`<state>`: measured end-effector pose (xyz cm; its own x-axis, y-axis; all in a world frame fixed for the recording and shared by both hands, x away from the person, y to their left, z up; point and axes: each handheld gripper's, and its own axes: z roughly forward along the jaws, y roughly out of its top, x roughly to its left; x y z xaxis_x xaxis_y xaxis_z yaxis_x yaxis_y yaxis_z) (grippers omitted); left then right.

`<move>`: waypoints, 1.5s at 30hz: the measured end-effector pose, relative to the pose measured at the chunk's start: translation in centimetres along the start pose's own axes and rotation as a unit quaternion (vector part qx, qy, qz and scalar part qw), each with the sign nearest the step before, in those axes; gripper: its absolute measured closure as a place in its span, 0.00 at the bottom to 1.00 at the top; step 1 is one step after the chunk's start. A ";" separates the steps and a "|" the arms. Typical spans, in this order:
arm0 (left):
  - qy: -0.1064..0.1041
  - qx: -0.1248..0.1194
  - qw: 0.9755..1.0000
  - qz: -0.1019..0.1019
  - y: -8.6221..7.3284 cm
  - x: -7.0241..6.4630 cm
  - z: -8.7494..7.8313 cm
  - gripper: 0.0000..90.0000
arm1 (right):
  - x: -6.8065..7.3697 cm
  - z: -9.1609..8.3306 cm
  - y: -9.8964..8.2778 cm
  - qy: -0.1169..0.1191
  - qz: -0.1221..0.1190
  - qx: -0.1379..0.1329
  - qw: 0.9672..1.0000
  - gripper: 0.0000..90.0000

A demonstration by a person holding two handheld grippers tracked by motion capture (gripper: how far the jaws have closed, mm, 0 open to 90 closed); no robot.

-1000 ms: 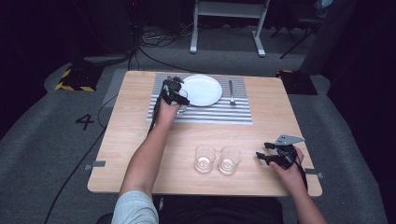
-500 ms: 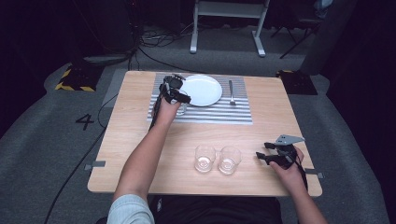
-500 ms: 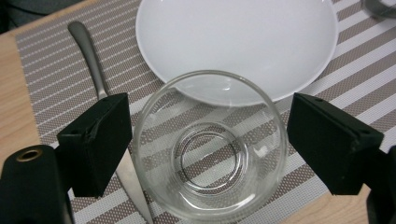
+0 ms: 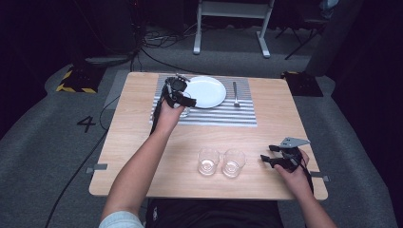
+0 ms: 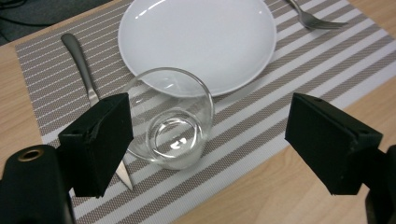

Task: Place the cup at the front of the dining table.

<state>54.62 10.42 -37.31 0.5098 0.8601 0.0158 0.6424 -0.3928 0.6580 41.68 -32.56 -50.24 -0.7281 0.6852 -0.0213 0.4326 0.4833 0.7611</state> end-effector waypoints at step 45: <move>-0.056 -0.001 0.997 0.046 -9.2 -1.4 -9.5 0.19 | 0.1 0.1 0.0 0.002 0.006 -0.002 1.000 0.40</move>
<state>42.57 15.92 -36.26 0.6280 0.7781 -0.0079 0.5884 -0.4682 0.6592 41.64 -32.43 -50.25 -0.7253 0.6884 -0.0102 0.4385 0.4733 0.7640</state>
